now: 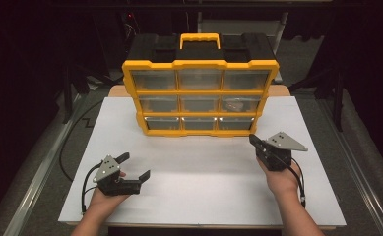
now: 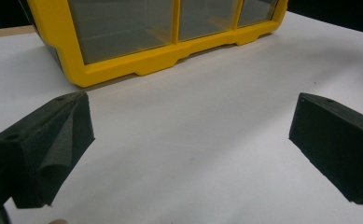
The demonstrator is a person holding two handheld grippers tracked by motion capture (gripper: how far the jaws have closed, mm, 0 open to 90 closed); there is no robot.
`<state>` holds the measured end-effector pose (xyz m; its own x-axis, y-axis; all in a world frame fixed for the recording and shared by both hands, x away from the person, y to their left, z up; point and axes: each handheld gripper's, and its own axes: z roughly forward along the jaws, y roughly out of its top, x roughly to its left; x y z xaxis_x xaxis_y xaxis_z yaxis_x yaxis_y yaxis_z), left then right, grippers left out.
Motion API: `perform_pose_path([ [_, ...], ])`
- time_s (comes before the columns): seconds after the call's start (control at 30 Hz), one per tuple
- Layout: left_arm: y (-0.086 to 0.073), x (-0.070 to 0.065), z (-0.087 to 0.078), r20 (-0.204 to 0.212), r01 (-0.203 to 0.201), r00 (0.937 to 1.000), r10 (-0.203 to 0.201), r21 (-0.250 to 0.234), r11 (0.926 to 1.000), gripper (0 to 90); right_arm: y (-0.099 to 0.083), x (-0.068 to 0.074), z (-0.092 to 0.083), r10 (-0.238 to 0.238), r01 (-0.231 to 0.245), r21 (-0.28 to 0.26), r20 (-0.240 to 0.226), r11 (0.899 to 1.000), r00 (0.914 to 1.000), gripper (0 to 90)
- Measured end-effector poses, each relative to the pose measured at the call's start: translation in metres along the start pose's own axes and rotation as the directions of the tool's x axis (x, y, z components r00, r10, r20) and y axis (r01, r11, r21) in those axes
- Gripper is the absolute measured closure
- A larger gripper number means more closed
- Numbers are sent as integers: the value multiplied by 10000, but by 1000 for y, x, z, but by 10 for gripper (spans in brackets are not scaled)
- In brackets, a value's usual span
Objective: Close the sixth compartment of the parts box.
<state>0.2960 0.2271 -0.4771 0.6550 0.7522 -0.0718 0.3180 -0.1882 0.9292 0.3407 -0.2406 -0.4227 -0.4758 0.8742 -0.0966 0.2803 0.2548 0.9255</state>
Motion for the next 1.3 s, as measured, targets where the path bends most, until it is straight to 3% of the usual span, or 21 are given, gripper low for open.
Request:
perform_pose_path([
  [0.3,0,1,0,-30,-15,10000,15,38,10000,9,-36,2,-23,277,-272,312,-148,9991,9995,900],
  [0.5,0,1,-1,-52,-7,10000,7,-30,10000,9,-59,-2,-55,710,-711,-17,-138,9975,9974,900],
  [0.6,0,1,0,-73,16,10000,-16,-39,10000,9,-66,-7,-55,956,-955,96,-76,9954,9954,900],
  [0.8,0,2,-1,-120,51,9999,-51,-4,10000,9,-65,-6,-49,811,-810,121,-123,9966,9966,873],
  [1.3,0,6,-4,-505,236,9985,-226,197,9995,9,-69,-3,-36,839,-793,733,-626,9942,9945,328],
])
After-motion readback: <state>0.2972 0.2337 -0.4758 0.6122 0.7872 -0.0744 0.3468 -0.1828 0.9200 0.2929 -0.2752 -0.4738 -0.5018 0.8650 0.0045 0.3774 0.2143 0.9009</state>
